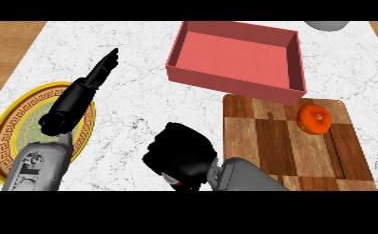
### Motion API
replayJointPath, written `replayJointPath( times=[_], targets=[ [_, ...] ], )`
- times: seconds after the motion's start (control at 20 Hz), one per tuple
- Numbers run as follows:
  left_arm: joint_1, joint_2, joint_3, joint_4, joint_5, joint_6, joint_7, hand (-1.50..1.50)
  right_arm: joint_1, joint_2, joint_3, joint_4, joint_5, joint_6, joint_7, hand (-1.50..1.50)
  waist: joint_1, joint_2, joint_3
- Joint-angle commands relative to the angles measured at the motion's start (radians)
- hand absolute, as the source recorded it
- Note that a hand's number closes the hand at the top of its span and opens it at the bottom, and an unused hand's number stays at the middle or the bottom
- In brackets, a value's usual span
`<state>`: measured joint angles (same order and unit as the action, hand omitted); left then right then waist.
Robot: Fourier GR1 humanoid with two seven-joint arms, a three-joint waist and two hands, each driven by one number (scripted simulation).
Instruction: Pick the can from the cutting board and place it in the cardboard box
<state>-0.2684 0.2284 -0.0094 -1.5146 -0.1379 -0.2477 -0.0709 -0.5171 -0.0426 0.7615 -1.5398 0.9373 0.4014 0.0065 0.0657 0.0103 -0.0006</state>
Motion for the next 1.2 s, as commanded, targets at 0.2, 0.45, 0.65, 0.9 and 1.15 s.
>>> replayJointPath(
  times=[0.2,0.45,0.65,0.9,1.15],
  targets=[
    [0.051,0.0,0.023,0.01,-0.011,0.017,-0.036,0.0,-0.306,0.042,-0.029,0.016,-0.143,-0.142,0.066,1.5,-0.039,-0.009,0.0],
    [0.051,-0.012,0.017,-0.027,-0.016,0.03,0.013,0.0,-0.384,0.042,-0.205,-0.035,-0.232,-0.167,0.253,1.5,-0.044,-0.014,0.0],
    [0.032,-0.016,0.002,-0.047,-0.025,0.026,0.029,0.0,-0.406,0.043,-0.339,0.024,-0.286,-0.232,0.373,1.5,-0.05,-0.012,0.001],
    [0.009,-0.004,0.024,0.015,-0.023,0.017,0.001,0.0,-0.572,0.043,-0.436,0.218,-0.296,-0.331,0.436,1.5,-0.045,-0.006,0.0],
    [0.051,0.003,0.028,-0.043,-0.01,-0.002,0.001,0.0,-0.686,0.016,-0.593,0.465,-0.275,-0.345,0.337,1.5,-0.035,-0.003,0.0]
  ],
)
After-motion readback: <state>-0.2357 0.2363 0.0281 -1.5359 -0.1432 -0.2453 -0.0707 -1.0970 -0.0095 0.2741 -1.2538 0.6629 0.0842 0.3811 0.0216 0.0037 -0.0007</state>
